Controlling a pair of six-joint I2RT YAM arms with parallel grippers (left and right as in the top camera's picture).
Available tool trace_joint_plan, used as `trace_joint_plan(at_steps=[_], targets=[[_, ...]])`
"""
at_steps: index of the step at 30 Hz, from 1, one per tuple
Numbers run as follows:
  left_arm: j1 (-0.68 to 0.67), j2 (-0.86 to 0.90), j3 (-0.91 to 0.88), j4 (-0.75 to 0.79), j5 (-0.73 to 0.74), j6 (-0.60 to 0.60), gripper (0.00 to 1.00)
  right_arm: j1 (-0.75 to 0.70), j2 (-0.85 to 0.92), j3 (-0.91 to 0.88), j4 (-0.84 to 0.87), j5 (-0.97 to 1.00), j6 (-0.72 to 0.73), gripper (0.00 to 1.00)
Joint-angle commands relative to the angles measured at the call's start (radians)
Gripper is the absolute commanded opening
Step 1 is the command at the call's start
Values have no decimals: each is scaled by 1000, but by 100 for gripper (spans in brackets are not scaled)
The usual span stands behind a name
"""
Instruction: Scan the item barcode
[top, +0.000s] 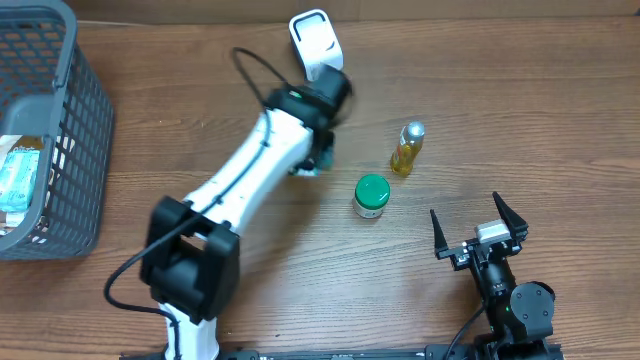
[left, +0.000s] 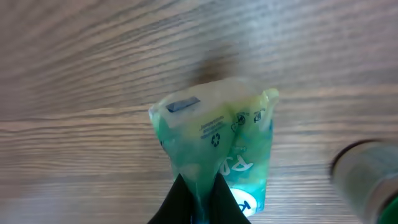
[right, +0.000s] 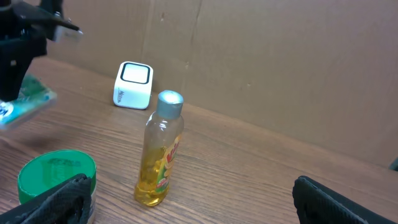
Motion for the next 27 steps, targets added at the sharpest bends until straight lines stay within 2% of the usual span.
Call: trace_joint_plan(at_steps=[1,8,14,18,23,27], targets=[[-83,4,10,-8,-292,18,4,4,-7,-11,3,2,4,100],[-169,58,10,-5,-443,21,4,4,-7,-11,3,2,4,100],[-186,136,10,-3,-534,109,4,4,-7,-11,3,2,4,100],[-186,172,10,23,-626,117,4,4,-7,-11,3,2,4,100],[-162,199,10,80,-611,120,4,4,-7,-11,3,2,4,100],[-148,203,9,117,-540,120,4,4,-7,-11,3,2,4,100]])
